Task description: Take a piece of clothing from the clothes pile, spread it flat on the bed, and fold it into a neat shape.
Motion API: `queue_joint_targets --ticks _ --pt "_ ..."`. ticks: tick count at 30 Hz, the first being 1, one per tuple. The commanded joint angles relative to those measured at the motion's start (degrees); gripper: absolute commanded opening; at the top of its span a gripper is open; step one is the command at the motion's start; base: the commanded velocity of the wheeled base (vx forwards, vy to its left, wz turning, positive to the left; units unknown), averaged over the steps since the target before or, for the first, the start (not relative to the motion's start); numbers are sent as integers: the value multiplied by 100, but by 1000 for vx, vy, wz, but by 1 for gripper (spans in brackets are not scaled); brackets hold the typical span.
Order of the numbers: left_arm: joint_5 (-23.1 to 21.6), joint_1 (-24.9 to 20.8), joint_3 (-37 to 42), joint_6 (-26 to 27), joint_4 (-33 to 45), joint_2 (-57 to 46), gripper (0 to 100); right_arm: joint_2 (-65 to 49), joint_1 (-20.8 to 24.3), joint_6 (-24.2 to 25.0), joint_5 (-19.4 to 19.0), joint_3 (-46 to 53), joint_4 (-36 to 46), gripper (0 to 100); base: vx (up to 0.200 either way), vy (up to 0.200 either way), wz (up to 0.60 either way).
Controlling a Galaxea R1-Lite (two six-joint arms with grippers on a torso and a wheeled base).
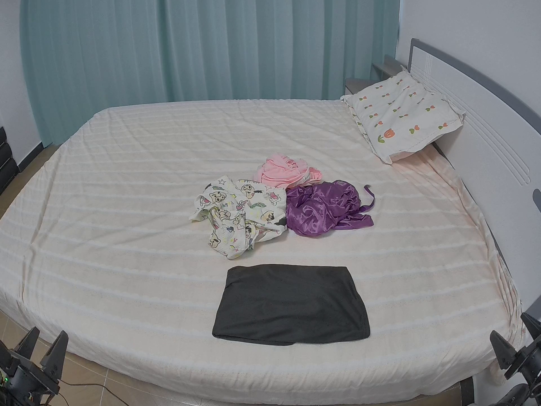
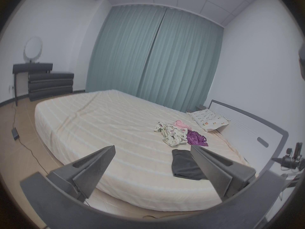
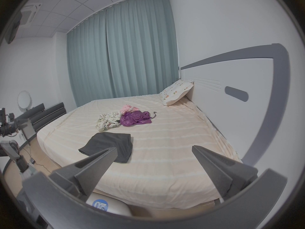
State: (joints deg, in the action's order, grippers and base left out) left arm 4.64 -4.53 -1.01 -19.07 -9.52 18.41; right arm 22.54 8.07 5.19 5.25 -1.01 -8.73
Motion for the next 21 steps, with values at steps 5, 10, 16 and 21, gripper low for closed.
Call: queue_joint_targets --ticks 5,10,16,21 --pt "379 453 75 1098 671 -1841 100 -2034 -781 -581 2 -57 917 100 0 0 0" --pt "634 453 84 1318 671 -1841 100 -2254 -816 -932 134 -13 820 100 0 0 0" --pt "573 453 75 1792 680 -1841 100 -2245 -816 -1381 -130 48 583 100 0 0 0" --pt "-271 445 75 1590 899 -1841 100 -2245 -833 -721 -587 92 776 100 0 0 0"
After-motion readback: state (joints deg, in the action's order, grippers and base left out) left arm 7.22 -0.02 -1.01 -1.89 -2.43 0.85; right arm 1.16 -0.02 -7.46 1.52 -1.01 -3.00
